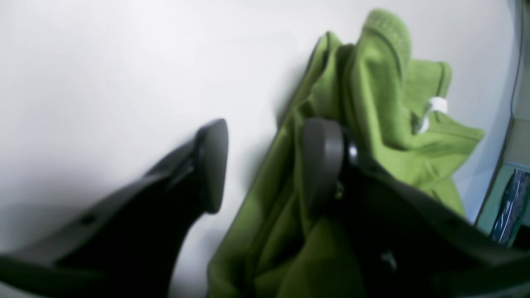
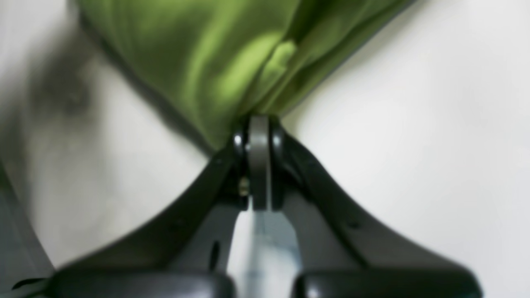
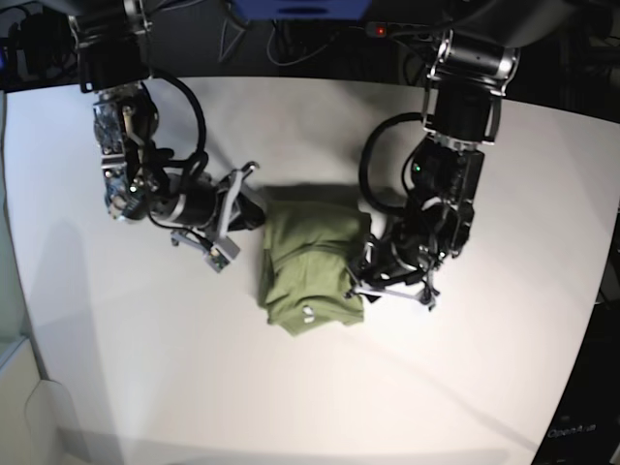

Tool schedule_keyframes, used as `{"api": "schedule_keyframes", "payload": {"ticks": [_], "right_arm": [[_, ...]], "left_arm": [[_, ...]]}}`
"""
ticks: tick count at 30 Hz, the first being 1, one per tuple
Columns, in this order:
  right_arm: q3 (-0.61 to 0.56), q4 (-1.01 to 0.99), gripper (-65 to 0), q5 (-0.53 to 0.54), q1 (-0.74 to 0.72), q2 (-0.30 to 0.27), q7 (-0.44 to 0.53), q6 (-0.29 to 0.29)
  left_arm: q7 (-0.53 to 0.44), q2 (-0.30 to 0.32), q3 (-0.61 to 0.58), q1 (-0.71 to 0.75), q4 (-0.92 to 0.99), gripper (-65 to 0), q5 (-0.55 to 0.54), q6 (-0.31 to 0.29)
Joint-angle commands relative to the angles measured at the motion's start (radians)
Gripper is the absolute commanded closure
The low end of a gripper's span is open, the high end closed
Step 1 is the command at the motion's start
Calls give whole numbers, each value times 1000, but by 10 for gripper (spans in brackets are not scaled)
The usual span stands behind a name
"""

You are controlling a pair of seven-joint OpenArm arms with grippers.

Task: Fold the T-shirt properly
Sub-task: 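Push the bundle's sides inward with both grippers to square it, then press and tuck the bundle's edge with the right gripper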

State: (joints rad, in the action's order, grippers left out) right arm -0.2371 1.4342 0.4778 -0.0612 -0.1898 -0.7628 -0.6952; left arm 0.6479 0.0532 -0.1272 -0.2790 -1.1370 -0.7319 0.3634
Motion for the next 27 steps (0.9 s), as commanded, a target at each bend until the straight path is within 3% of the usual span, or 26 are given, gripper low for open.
{"api": "schedule_keyframes", "payload": {"ticks": [1,4,9,15,18,23,27], "right_arm": [[5,37,-9,22,-16,-9,27,-3],[8,76,-9,22,-12,-43,22,-3],[40,149,-9,22,45,-104,27,-3],[149,290,-9,22,133,-112,19,-3],[161,394,-9,22,154,-106,18,-3],[147,440,-13,22,142,-1,-27,-3],[63,432,-10,22,90,29,-57,-3]], "left_arm": [[23,6,1,-1,-24,-293,5,13],[26,23,1,37,-122,-293,-21,13],[33,118,2,131,-392,-293,-128,18],[42,205,4,226,-584,-293,-156,19],[42,216,4,297,-591,-293,-148,19],[40,218,5,403,-582,-293,-101,19],[42,218,28,473,-585,-293,-56,18]]}}
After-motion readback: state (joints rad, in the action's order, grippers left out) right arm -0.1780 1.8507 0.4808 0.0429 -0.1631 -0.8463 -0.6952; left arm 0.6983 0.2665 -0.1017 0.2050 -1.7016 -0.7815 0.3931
